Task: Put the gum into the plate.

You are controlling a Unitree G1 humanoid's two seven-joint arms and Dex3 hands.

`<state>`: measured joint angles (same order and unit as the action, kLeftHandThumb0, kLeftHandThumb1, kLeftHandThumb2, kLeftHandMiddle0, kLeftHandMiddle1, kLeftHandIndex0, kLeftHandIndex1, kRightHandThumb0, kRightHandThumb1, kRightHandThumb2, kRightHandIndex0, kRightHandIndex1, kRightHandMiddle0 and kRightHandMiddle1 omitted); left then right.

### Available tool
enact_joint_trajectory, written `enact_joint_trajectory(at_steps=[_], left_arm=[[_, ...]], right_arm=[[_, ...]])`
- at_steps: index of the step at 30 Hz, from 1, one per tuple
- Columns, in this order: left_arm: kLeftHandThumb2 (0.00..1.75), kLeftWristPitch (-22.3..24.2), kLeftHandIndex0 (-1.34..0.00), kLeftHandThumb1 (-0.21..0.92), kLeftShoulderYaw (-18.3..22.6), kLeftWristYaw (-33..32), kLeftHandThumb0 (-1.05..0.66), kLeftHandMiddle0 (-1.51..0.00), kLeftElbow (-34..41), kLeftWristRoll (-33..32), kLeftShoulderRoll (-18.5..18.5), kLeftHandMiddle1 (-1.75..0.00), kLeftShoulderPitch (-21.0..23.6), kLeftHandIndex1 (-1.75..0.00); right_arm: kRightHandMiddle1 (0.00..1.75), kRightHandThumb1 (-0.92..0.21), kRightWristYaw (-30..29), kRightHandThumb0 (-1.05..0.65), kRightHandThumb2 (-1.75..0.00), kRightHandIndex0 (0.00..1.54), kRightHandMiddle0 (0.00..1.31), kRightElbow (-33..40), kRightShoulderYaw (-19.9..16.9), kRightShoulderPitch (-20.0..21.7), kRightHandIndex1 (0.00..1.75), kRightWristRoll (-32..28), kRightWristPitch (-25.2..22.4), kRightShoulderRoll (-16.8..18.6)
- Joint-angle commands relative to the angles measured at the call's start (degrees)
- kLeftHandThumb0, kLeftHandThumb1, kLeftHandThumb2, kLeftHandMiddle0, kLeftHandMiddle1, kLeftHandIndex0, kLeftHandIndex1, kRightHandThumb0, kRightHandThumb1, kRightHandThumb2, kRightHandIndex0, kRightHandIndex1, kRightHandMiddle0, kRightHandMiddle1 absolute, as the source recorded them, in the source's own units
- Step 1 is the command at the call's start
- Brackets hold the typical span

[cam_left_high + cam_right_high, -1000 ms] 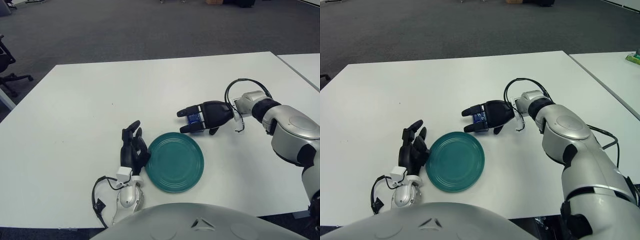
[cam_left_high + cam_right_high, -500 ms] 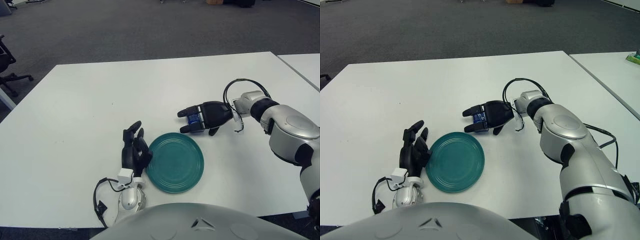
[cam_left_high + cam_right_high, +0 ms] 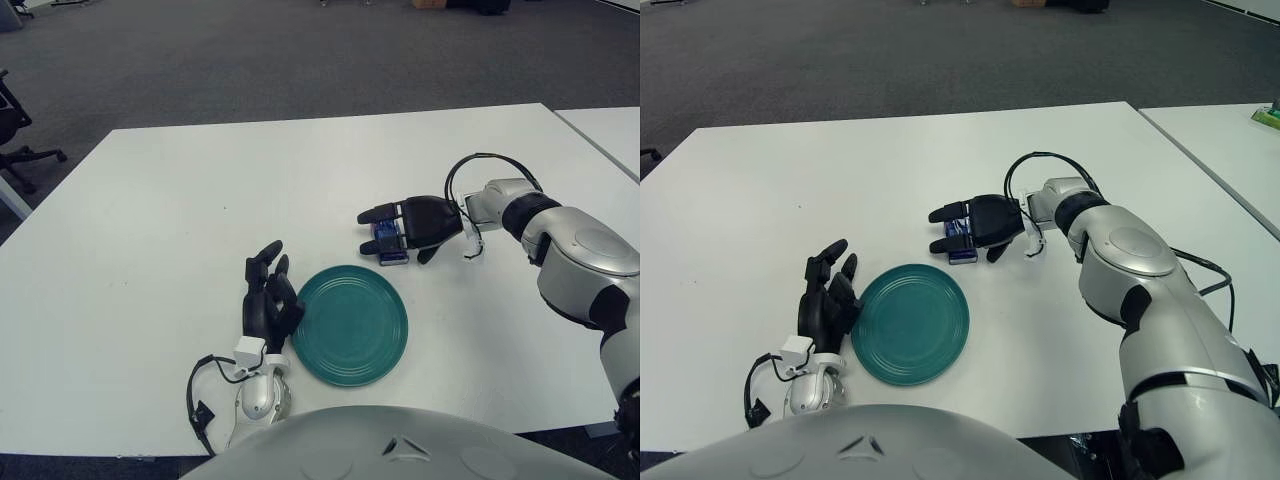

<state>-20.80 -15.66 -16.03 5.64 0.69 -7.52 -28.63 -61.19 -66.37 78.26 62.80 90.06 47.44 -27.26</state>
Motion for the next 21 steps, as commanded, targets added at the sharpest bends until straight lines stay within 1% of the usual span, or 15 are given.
enact_joint_trajectory(at_steps=[1, 6, 12, 21], left_arm=[[0.91, -0.8, -0.06, 0.92, -0.3, 0.5, -0.89, -0.52, -0.1, 0.2, -1.9, -0.09, 0.0, -0.98], [0.91, -1.0, -0.06, 0.92, -0.3, 0.6, -0.89, -0.53, -0.1, 0.6, -1.7, -0.1, -0.2, -0.98], [0.91, -0.9, -0.06, 0.92, -0.4, 0.5, -0.9, -0.52, 0.2, 0.9, -1.9, -0.09, -0.6, -0.97], [0.91, -1.1, -0.04, 0.92, -0.7, 1.1, -0.9, -0.51, 0.8, -0.1, -2.1, -0.09, -1.0, -0.96]], right_arm=[[0.0, -0.92, 1.6, -0.72, -0.66, 0.04, 0.0, -0.1, -1.1, 1.2, 0.01, -1.6, -0.4, 0.5], [0.0, -0.92, 2.5, -0.66, -0.68, 0.05, 0.0, 0.4, -1.6, 1.3, 0.01, -2.2, 0.4, 0.3], [0.0, -0.92, 2.7, -0.58, -0.66, 0.05, 0.0, -0.1, -1.7, 1.2, 0.01, -2.3, -0.4, 0.5], [0.0, -0.92, 2.8, -0.54, -0.66, 0.04, 0.0, -0.8, -1.4, 1.3, 0.0, -2.1, -0.8, 0.9]])
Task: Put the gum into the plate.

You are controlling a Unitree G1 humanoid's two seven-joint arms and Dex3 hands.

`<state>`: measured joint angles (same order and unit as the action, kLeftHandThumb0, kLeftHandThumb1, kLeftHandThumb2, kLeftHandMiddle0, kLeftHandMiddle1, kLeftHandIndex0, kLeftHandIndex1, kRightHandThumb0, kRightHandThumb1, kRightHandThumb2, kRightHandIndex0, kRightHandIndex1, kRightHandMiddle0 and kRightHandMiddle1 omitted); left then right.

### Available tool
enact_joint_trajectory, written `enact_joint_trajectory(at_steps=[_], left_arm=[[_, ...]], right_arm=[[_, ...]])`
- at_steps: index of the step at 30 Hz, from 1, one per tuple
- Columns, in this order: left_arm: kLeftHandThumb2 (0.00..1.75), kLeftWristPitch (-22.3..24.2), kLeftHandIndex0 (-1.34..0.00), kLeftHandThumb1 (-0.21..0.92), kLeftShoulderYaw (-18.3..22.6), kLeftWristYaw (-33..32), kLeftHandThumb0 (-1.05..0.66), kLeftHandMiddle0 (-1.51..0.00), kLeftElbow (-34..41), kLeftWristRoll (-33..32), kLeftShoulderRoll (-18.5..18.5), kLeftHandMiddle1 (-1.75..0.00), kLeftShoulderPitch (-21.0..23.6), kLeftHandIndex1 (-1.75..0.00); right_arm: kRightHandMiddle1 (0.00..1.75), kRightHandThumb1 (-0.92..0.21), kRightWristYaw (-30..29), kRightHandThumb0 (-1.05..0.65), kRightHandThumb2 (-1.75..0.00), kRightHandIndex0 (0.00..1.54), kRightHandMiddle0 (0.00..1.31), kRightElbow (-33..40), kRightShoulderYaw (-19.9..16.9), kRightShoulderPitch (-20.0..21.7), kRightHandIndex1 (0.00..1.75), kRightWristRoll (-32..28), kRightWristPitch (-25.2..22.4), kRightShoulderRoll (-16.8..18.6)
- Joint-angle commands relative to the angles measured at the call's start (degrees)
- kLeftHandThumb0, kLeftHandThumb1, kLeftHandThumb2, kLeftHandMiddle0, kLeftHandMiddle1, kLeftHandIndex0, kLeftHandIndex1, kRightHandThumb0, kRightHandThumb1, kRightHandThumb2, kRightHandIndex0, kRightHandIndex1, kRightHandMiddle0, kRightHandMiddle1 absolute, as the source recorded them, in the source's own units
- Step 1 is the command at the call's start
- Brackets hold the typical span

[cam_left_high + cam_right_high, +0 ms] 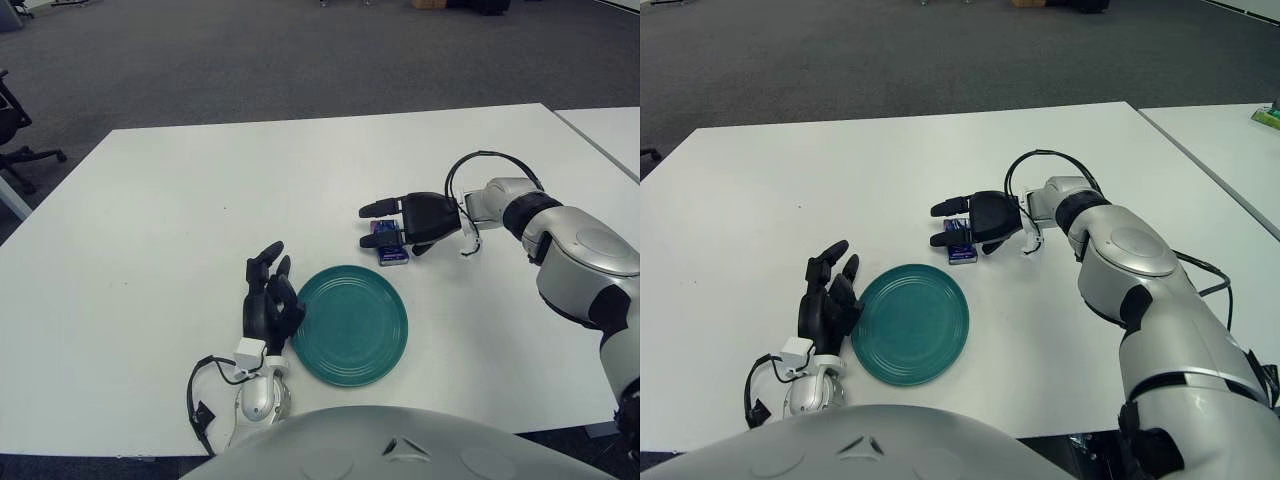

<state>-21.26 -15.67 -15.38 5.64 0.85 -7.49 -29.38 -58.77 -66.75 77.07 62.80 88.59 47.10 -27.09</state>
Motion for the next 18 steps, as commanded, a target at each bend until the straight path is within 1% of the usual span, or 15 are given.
enact_joint_trajectory(at_steps=[1, 8, 12, 16, 18], left_arm=[[0.91, -0.7, -0.04, 0.92, -0.7, 0.6, -0.91, -0.52, 0.8, -0.7, -2.2, -0.09, -0.3, -0.96], [0.9, -0.7, -0.05, 0.92, -0.7, 1.0, -0.91, -0.54, 1.0, -1.6, -2.7, -0.11, -0.4, -0.98], [0.9, -0.6, -0.06, 0.92, -1.1, 0.7, -0.91, -0.54, 1.5, -1.1, -2.9, -0.11, -0.6, -0.98], [0.89, 0.0, -0.06, 0.92, -1.5, 0.4, -0.9, -0.54, 2.2, -0.9, -3.2, -0.11, -0.9, -0.98], [0.89, 0.3, -0.07, 0.92, -1.8, 0.3, -0.9, -0.55, 2.5, -0.9, -3.4, -0.12, -1.0, -0.98]], right_arm=[[0.0, -0.92, 0.2, -0.53, -0.66, 0.04, 0.0, -0.6, 0.0, 1.3, 0.0, -0.4, -0.4, 0.9], [0.0, -0.92, 0.1, -0.58, -0.68, 0.04, 0.0, -0.8, 0.4, 1.5, 0.0, -0.3, 0.1, 1.4], [0.0, -0.92, 1.9, -0.61, -0.69, 0.04, 0.0, -0.8, 0.4, 1.8, 0.0, -0.6, 0.8, 1.7], [0.0, -0.92, 3.5, -0.65, -0.72, 0.03, 0.0, -0.5, -0.1, 1.1, 0.0, -1.2, 1.0, 2.3], [0.0, -0.92, 4.3, -0.66, -0.73, 0.03, 0.0, -1.1, -0.2, -0.1, 0.0, -1.4, 0.0, 3.5]])
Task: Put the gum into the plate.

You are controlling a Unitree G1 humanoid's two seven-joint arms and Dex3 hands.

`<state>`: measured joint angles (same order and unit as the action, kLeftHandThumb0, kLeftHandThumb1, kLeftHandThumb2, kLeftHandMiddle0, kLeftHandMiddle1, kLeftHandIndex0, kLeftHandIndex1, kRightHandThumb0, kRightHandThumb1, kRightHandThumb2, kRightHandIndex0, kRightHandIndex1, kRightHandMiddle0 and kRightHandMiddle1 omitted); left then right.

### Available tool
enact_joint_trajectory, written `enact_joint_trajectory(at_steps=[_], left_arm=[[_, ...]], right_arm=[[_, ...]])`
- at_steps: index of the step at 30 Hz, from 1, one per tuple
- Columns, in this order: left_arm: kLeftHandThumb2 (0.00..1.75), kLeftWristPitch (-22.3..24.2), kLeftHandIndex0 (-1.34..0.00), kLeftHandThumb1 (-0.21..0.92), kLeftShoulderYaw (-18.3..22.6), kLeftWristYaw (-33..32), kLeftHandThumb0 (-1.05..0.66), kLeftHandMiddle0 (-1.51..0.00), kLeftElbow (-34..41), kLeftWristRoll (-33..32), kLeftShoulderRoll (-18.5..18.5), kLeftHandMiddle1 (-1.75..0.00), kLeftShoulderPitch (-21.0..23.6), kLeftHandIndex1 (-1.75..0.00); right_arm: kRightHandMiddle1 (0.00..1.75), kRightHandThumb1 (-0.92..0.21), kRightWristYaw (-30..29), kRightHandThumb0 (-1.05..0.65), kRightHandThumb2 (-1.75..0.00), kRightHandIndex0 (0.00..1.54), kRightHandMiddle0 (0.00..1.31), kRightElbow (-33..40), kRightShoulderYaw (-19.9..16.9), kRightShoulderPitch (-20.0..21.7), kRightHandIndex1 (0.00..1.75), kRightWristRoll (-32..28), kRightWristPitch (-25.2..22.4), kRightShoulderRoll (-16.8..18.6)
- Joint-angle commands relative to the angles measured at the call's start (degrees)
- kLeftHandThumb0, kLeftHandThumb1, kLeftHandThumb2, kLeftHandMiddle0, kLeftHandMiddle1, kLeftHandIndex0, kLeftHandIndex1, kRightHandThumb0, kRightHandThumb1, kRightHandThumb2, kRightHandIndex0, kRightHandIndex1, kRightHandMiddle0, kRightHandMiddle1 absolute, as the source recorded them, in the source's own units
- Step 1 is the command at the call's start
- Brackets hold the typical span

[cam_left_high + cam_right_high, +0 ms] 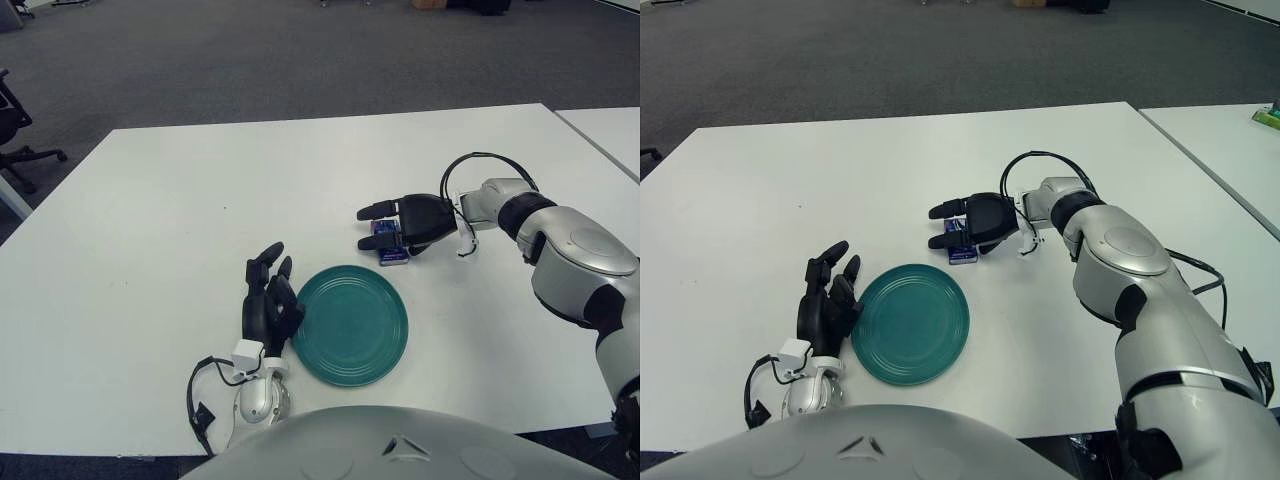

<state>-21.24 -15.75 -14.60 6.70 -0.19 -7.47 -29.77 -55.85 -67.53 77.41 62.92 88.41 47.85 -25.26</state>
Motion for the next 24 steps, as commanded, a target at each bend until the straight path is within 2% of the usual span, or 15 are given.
enact_joint_trajectory(at_steps=[1, 10, 13, 22, 24], left_arm=[[0.88, 0.3, -0.07, 0.92, -1.8, -0.4, -0.9, -0.55, 1.7, -0.1, -3.4, -0.12, -0.8, -0.98], [0.88, 0.5, -0.09, 0.92, -2.3, 0.2, -0.88, -0.58, 2.6, -1.3, -3.0, -0.15, -1.5, -1.0], [0.89, 0.7, -0.1, 0.92, -2.4, 0.1, -0.89, -0.58, 2.8, -1.1, -2.9, -0.16, -1.6, -0.99], [0.89, 0.4, -0.1, 0.92, -2.5, 0.5, -0.88, -0.56, 2.9, -1.9, -3.1, -0.16, -1.4, -0.98], [0.89, 0.4, -0.1, 0.92, -2.5, 0.6, -0.88, -0.56, 2.8, -2.0, -3.1, -0.16, -1.2, -0.98]], right_arm=[[0.0, -0.92, 1.9, -0.67, -0.73, 0.03, 0.0, -0.7, -0.6, -0.6, 0.0, -1.3, -1.2, 2.1], [0.02, -0.92, 0.4, -0.69, -0.58, 0.07, 0.04, -0.1, 0.8, -0.1, 0.02, -0.1, -2.3, 1.2], [0.3, -0.92, 0.4, -0.68, -0.49, 0.12, 0.01, -0.7, 1.3, -0.6, 0.01, 0.0, -3.0, 1.6], [0.65, -0.92, -2.2, -0.66, -0.38, 0.2, 0.0, -0.6, 2.1, -1.1, 0.02, 0.0, -3.8, 1.9], [0.78, -0.92, -3.0, -0.64, -0.37, 0.22, 0.0, -0.5, 2.4, -1.0, 0.02, 0.1, -3.8, 1.8]])
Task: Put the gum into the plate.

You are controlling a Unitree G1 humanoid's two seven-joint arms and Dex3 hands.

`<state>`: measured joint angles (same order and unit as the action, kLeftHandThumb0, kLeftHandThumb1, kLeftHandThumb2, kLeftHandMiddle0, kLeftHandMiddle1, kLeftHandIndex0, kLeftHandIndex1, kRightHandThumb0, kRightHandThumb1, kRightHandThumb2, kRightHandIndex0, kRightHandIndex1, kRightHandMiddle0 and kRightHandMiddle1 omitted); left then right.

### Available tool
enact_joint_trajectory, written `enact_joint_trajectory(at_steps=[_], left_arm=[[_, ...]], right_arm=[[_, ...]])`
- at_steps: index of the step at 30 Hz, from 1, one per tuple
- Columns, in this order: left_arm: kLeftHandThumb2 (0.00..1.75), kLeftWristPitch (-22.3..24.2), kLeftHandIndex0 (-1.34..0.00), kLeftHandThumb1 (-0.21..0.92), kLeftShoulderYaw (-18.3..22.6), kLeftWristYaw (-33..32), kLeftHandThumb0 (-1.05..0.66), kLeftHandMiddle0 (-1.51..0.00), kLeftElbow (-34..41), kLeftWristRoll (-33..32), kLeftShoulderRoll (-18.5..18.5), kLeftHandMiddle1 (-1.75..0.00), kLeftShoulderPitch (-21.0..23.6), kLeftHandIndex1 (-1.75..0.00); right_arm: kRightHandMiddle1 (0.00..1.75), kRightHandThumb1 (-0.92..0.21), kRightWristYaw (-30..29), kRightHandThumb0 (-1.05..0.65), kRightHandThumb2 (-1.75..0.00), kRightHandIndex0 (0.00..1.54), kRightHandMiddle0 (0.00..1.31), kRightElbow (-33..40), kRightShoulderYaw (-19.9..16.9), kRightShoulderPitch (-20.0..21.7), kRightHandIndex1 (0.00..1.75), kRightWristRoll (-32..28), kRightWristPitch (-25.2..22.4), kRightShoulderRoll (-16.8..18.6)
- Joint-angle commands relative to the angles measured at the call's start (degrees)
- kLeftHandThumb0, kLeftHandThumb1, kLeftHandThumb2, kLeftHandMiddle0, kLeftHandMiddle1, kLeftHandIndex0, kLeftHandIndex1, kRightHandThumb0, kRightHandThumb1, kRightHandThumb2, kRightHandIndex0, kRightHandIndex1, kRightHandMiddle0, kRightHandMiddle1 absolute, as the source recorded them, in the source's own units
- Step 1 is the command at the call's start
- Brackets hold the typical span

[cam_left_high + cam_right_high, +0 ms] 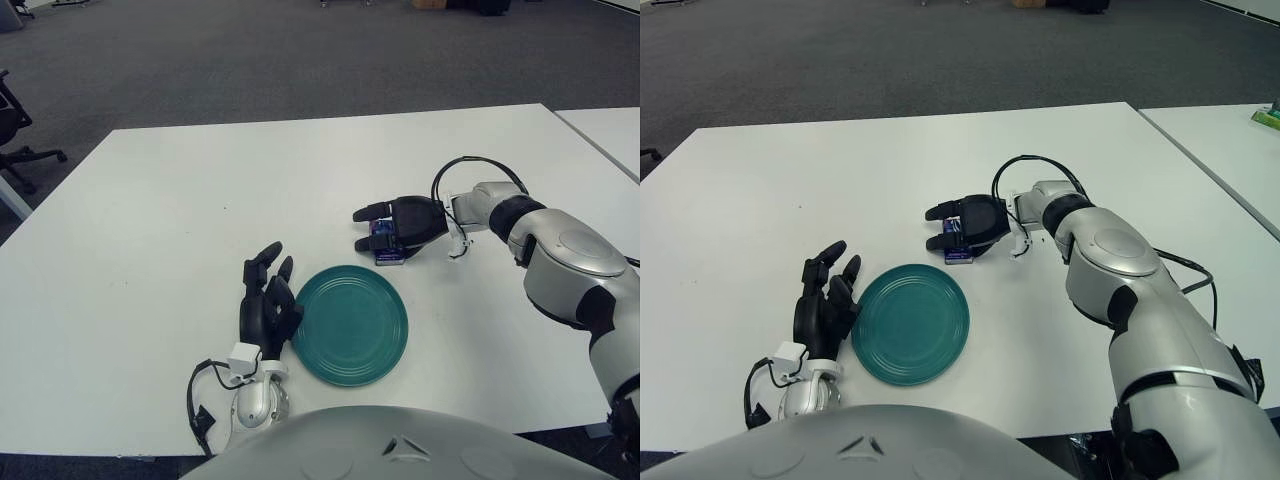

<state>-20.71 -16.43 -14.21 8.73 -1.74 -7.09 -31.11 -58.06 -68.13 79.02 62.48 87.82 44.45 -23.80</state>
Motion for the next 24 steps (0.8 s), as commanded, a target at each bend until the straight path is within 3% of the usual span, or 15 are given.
enact_joint_trajectory(at_steps=[1, 5, 7, 9, 17, 24], left_arm=[[0.89, 0.0, -0.09, 0.92, -1.9, 0.1, -0.87, -0.56, 1.0, -0.4, -3.5, -0.16, 0.1, -0.98], [0.88, 0.5, -0.09, 0.92, -2.1, -0.2, -0.88, -0.55, 1.6, -0.4, -3.7, -0.16, -0.1, -0.98], [0.88, 0.9, -0.09, 0.92, -2.3, -0.3, -0.88, -0.54, 2.1, -0.5, -3.9, -0.17, -0.2, -0.98], [0.87, 1.4, -0.09, 0.92, -2.5, -0.4, -0.87, -0.54, 2.6, -1.0, -4.1, -0.17, -0.4, -0.98], [0.87, 3.0, -0.11, 0.92, -2.8, -0.6, -0.87, -0.55, 4.0, -1.5, -3.8, -0.18, -0.6, -0.99], [0.87, 4.8, -0.1, 0.92, -3.2, -1.4, -0.89, -0.53, 5.6, -1.4, -3.9, -0.18, -1.2, -0.99]], right_arm=[[0.8, -0.92, -1.2, -0.64, -0.36, 0.22, 0.0, 0.2, 1.0, -0.5, 0.02, 0.8, -0.3, 0.3], [1.15, -0.83, -2.4, -0.57, -0.45, 0.28, 0.12, 0.5, 1.4, -0.4, 0.02, 0.8, -0.4, 0.2], [1.24, -0.79, -3.2, -0.55, -0.51, 0.3, 0.17, 0.4, 1.9, -0.3, 0.02, 1.2, -0.7, 0.2], [1.42, -0.81, -3.7, -0.44, -0.5, 0.34, 0.32, 0.4, 2.4, -0.3, 0.02, 1.6, -1.4, 0.4], [1.55, -0.75, -5.0, -0.38, -0.61, 0.39, 0.45, 0.1, 3.9, -0.3, 0.02, 2.5, -2.5, 1.0], [1.54, -0.68, -6.4, -0.39, -0.68, 0.43, 0.5, 0.0, 4.8, -0.6, 0.03, 2.6, -3.0, 1.0]])
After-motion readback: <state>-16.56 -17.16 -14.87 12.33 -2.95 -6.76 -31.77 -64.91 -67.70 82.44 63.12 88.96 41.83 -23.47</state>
